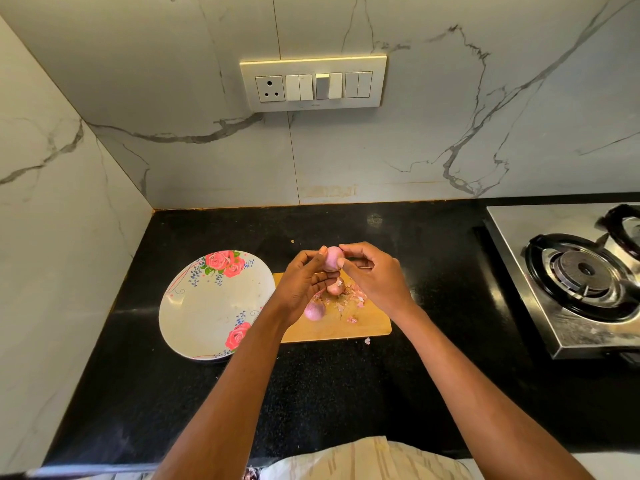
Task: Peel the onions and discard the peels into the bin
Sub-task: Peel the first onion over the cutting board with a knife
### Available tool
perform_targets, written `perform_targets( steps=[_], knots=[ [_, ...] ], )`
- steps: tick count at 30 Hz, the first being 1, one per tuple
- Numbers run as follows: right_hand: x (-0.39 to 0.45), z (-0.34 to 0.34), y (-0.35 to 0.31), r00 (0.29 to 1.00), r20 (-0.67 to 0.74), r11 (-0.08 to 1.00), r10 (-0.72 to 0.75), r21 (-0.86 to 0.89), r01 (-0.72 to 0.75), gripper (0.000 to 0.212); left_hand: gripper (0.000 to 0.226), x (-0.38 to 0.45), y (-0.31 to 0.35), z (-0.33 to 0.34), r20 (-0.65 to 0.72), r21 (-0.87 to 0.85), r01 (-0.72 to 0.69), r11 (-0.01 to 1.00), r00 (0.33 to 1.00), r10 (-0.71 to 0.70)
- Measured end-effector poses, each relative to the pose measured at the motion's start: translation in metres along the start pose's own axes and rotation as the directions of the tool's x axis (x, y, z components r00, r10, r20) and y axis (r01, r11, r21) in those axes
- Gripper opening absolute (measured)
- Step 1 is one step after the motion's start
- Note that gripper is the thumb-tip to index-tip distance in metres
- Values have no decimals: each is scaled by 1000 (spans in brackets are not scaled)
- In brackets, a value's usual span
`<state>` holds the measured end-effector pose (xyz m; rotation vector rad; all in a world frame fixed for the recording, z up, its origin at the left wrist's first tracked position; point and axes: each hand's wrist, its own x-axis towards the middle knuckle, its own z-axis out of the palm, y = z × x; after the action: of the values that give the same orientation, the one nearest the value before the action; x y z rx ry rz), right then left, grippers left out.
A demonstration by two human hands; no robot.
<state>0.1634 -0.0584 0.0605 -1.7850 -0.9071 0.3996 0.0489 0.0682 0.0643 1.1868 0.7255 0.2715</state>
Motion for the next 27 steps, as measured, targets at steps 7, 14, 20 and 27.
perform_targets(
  steps=[7,14,20,27],
  knots=[
    [-1,-3,4,999,-36,998,-10,-58,8,19,34,-3,-1,-2,26,17,-17,1000,1000,16],
    [-1,-4,1,1000,4,1000,10,-1,-10,21,35,-2,-1,0,23,51,-22,998,1000,20],
    [1,-6,5,1000,-4,999,31,31,-31,20,38,-1,1,-3,31,7,11,1000,999,-11],
    [0,-6,-2,999,34,1000,17,19,-18,18,37,0,0,-2,25,38,2,999,1000,-3]
  ],
)
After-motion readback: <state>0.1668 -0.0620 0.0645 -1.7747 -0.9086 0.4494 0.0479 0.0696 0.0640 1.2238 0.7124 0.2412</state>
